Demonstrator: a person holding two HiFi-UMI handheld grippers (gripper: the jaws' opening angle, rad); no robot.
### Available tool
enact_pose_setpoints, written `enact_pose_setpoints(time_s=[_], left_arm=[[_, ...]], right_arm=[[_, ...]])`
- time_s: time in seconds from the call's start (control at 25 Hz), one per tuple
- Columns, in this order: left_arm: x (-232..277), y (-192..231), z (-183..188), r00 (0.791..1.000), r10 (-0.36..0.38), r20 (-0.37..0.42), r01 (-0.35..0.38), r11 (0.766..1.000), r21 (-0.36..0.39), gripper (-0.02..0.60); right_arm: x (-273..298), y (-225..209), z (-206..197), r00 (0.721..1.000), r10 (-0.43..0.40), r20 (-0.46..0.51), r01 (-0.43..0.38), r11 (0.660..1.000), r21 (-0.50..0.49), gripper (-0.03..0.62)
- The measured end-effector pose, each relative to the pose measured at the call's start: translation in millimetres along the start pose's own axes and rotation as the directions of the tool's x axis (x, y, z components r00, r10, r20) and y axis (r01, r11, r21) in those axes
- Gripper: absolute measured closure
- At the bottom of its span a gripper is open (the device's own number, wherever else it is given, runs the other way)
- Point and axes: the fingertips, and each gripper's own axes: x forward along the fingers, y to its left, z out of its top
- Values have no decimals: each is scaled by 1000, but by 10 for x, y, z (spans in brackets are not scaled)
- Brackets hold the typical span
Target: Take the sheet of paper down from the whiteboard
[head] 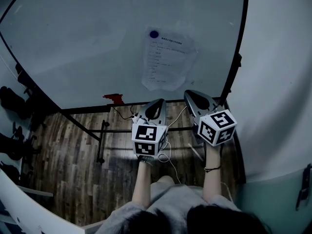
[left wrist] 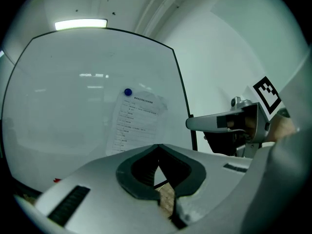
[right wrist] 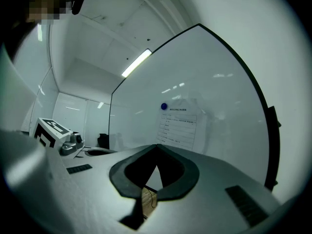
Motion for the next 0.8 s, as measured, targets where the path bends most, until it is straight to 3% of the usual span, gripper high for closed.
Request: enact_pose_setpoints(time_s=[0.28, 0.8], left_arm=[[104, 195, 74, 999, 12, 45, -12, 1000, 2, 577], [565, 647, 461, 996, -9, 90, 3, 998, 61, 575]], right_arm=[[173, -124, 6, 1000, 3, 29, -3, 1000, 23, 594], [525, -576, 244, 988, -130, 81, 129, 991, 22, 592]])
